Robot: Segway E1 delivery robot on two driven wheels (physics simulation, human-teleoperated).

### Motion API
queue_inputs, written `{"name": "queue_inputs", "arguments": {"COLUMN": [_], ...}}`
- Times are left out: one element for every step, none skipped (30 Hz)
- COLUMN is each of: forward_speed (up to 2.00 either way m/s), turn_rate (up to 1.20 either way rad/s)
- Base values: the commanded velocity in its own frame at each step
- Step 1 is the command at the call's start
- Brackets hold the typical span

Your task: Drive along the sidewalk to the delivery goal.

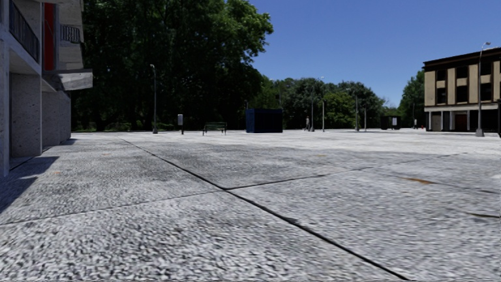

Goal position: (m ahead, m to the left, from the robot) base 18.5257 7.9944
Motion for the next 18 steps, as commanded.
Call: {"name": "queue_inputs", "arguments": {"forward_speed": [2.0, 2.0, 2.0, 2.0, 2.0, 2.0, 2.0, 2.0, 2.0, 2.0, 2.0, 2.0, 2.0, 2.0, 2.0, 2.0, 2.0, 2.0], "turn_rate": [0.4, 0.4, 0.4, 0.4, 0.4, 0.4, 0.4, 0.4, 0.4, 0.4, 0.4, 0.4, 0.4, 0.38, 0.38, 0.35, 0.34, 0.33]}}
